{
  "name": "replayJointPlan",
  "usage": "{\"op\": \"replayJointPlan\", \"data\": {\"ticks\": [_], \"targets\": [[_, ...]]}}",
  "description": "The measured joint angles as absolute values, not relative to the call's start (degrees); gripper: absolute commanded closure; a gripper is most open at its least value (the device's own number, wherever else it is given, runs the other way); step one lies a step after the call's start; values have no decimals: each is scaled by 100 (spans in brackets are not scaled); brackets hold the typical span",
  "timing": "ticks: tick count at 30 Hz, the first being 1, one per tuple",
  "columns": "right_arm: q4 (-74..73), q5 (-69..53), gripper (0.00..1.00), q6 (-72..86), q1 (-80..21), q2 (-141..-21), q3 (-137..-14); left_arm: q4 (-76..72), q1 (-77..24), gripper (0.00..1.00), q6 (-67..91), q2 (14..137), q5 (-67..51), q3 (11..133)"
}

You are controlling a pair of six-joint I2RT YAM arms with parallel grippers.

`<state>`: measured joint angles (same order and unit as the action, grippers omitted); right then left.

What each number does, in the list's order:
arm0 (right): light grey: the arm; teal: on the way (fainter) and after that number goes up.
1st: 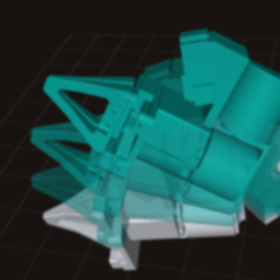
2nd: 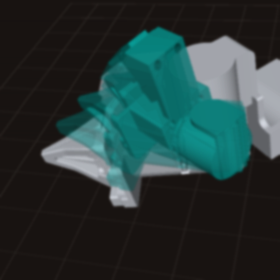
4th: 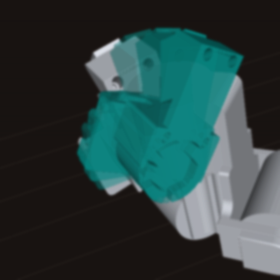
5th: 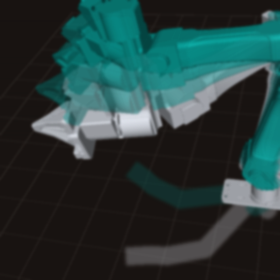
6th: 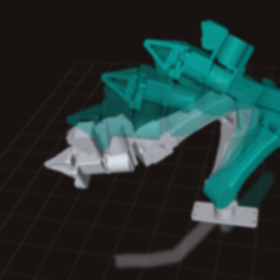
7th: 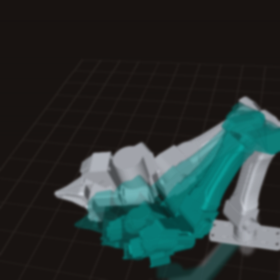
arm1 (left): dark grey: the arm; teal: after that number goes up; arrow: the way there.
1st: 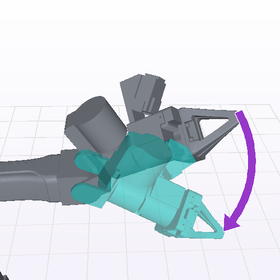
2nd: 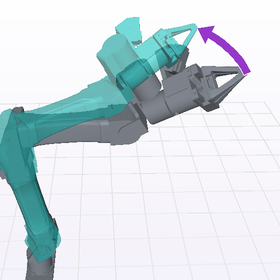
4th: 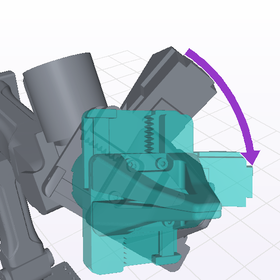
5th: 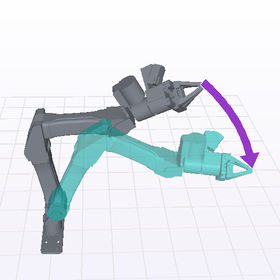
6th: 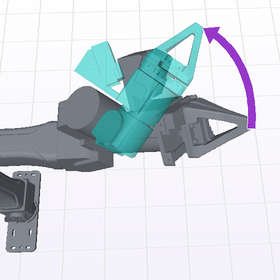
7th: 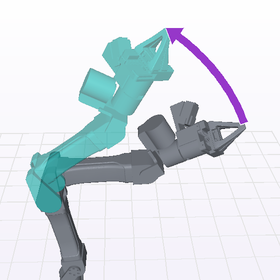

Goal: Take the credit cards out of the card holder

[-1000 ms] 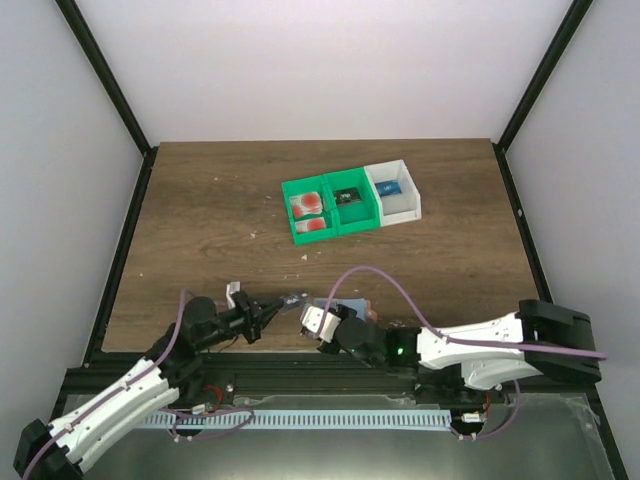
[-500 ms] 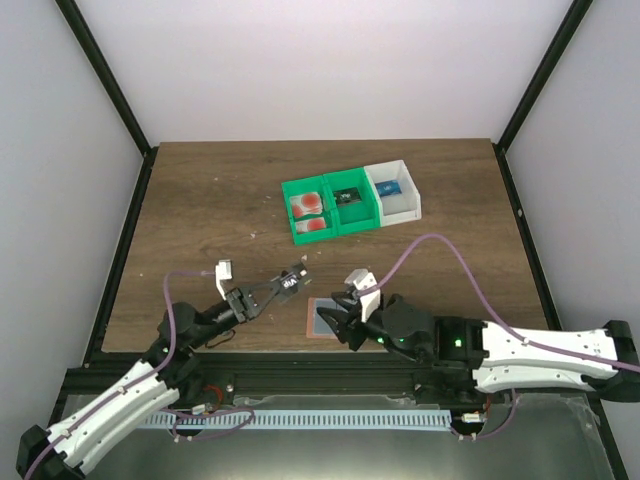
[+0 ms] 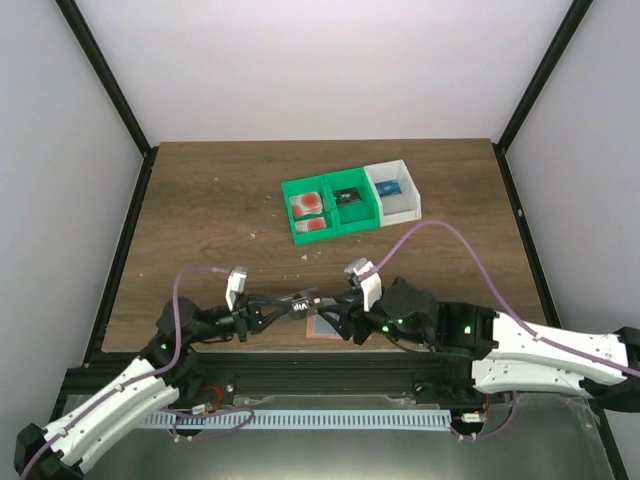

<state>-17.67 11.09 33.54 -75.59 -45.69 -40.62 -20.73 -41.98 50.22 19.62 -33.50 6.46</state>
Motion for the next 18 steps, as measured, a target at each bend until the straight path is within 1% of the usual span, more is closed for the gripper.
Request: {"op": "replayJointPlan", "data": {"ticks": [3, 8, 11, 15, 18], "targets": [[-2327, 1007, 43, 2956, -7555, -4668, -4766, -1761, -4198, 100, 4611, 2283, -3813, 1015], [-3022, 821, 44, 2324, -7546, -4713, -5601, -1566, -4198, 100, 4165, 2969, -4523, 1347], [-3330, 620, 45, 2032, -7540, -4904, -5876, -1741, -4198, 100, 4176, 3288, -4899, 1345], [-3516, 355, 46, 1778, -7430, -5205, -5889, -2106, -4198, 100, 4274, 3524, -5284, 1330], [-3586, -80, 48, 1594, -7188, -5596, -5889, -2585, -4198, 100, 4453, 3642, -5533, 1249]]}}
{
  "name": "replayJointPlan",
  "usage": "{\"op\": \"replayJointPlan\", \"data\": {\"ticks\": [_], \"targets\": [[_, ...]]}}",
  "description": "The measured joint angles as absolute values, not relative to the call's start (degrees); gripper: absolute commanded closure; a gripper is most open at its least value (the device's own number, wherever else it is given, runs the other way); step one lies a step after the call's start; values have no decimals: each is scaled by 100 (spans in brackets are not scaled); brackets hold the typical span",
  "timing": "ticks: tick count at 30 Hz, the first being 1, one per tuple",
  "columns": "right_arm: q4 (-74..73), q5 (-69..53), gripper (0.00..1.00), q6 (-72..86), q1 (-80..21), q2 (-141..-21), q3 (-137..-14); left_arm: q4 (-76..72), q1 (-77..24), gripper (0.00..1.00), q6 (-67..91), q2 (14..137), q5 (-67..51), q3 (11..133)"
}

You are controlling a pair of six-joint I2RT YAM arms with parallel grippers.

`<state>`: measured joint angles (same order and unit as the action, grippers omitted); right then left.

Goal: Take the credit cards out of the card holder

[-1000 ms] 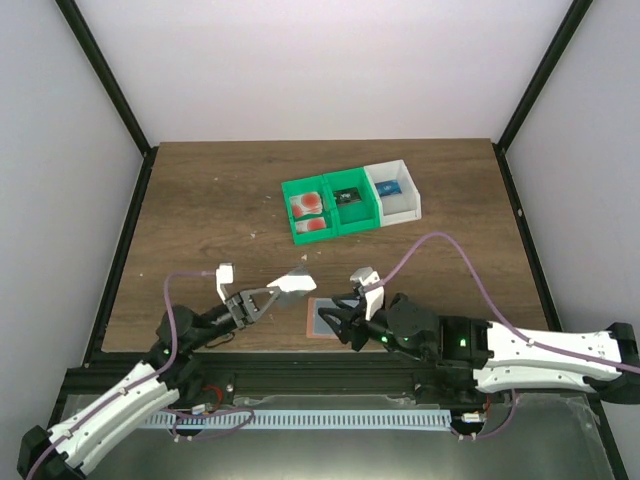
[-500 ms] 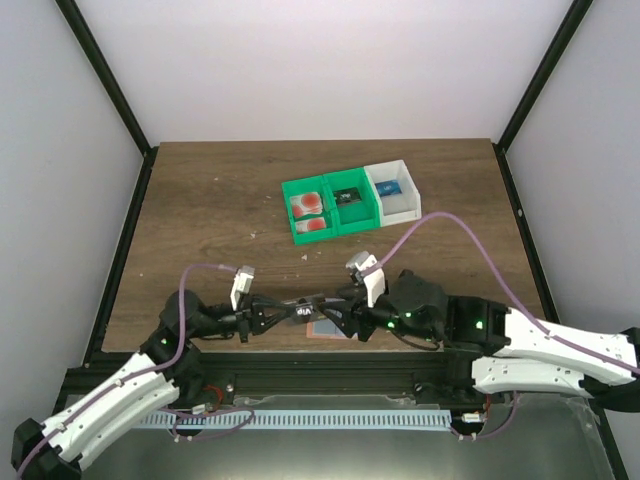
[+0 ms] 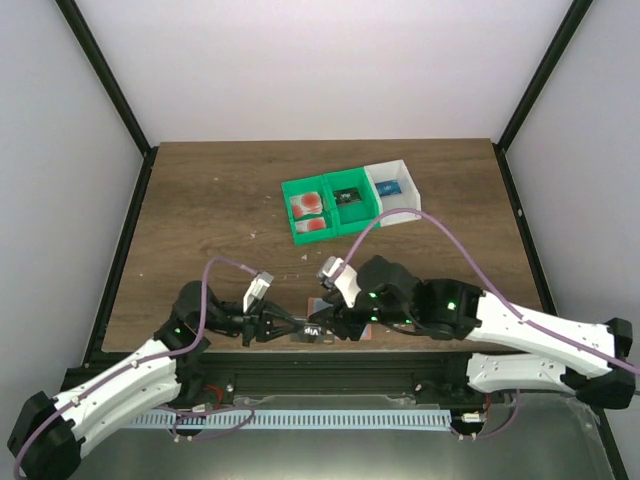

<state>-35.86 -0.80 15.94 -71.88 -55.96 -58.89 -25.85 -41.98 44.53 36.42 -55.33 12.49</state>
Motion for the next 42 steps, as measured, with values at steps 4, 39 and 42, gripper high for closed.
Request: {"op": "replayJointPlan", "data": {"ticks": [4, 39, 42], "targets": [[-3627, -733, 59, 1354, -6930, -6047, -5889, -2891, -4198, 100, 4541, 3730, -5723, 1181], [-274, -2294, 100, 3330, -6049, -5063, -3824, -3750, -4178, 29, 5693, 2429, -3841, 777], [770, -1975, 100, 4093, -6045, -4945, -3186, -3916, -4178, 28, 5996, 2204, -3358, 499]]}}
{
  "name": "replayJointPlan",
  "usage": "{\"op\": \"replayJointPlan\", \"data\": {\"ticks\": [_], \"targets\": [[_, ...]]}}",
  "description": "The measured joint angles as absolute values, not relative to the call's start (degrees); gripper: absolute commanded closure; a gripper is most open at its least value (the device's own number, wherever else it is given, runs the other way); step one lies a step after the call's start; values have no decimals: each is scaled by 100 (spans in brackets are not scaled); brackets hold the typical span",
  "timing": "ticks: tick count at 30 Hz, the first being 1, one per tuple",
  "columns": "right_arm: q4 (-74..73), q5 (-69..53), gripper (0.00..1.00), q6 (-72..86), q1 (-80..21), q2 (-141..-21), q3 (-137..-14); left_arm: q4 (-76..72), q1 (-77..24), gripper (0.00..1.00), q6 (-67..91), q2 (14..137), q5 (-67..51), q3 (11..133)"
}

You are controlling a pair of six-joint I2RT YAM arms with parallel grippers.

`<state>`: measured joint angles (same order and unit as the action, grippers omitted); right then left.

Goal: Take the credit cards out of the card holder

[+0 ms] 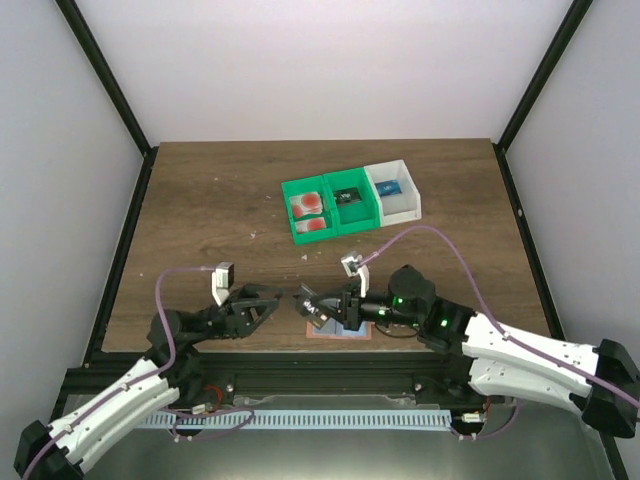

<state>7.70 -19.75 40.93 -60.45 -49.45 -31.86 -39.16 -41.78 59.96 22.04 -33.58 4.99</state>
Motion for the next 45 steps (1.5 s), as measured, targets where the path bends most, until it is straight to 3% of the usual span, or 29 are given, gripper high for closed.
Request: {"op": "replayJointPlan", "data": {"ticks": [10, 13, 20, 23, 24, 29, 33, 45], "targets": [[2596, -1149, 99, 5225, -6045, -5463, -2928, -4049, -4178, 28, 6464, 2318, -2630, 353], [2875, -1076, 99, 5282, -6047, -5610, -3055, -4084, -4178, 34, 6552, 2445, -2565, 353], [3465, -1131, 99, 5507, -6049, -6075, -3116, -4508, -4178, 67, 6729, 2851, -2508, 353], [3500, -1177, 99, 5533, -6055, -6189, -3116, -4727, -4178, 98, 6812, 3004, -2512, 353], [3509, -1194, 96, 5533, -6058, -6198, -3116, -4799, -4178, 100, 6814, 3037, -2523, 353], [3452, -1444, 73, 5376, -6062, -6101, -3116, -4928, -4176, 100, 6718, 3057, -2692, 349], [2722, -1789, 61, 4853, -6062, -5793, -3194, -4840, -4176, 100, 6554, 2871, -2915, 320], [-1599, -2014, 59, 2823, -5970, -4504, -5100, -2735, -4176, 100, 5236, 2851, -4652, 1358]]}}
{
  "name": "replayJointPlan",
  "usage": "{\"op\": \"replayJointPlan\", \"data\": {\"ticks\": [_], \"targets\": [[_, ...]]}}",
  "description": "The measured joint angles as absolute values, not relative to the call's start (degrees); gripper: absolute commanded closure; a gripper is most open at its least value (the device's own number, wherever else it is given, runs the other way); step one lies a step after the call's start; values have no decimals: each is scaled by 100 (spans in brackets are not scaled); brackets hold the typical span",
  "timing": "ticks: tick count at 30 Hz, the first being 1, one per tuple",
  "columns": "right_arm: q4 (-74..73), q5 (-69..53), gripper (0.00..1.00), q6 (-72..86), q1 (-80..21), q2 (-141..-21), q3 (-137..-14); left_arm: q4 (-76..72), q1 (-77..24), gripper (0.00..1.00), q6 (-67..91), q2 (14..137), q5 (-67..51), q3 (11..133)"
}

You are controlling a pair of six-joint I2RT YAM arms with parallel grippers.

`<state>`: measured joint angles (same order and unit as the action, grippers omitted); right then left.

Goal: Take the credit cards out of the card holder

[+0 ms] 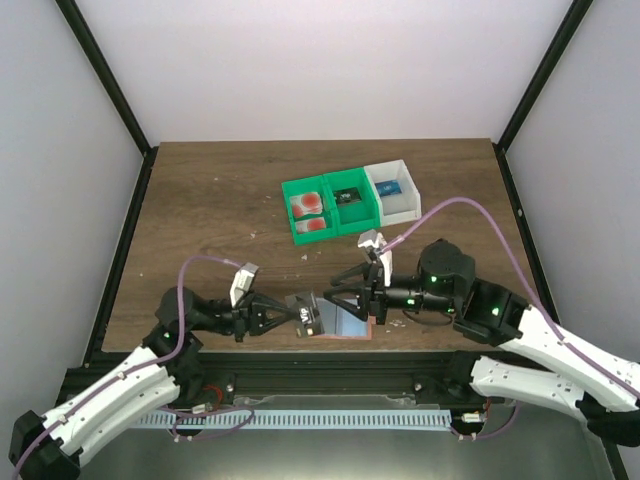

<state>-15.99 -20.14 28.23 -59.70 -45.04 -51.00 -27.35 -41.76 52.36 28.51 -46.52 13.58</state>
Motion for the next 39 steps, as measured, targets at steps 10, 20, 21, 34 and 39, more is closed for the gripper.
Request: {"op": "replayJointPlan", "data": {"ticks": [10, 20, 21, 34, 39], "targets": [[-3341, -2611, 70, 2152, -5968, -5297, -6062, -1944, -4176, 100, 4762, 3500, -6040, 1719], [-3719, -3295, 87, 1785, -5968, -5937, -6062, -1743, -4178, 100, 4504, 3597, -6418, 1796], [-3732, -3334, 87, 1752, -5968, -5942, -6062, -1743, -4178, 100, 4495, 3594, -6434, 1796], [-3594, -3697, 99, 1678, -5957, -5850, -5896, -1678, -4185, 51, 4377, 3601, -6460, 1800], [-3507, -3448, 100, 1820, -5959, -5675, -5747, -1160, -4182, 1, 4147, 3588, -6062, 2029]]}}
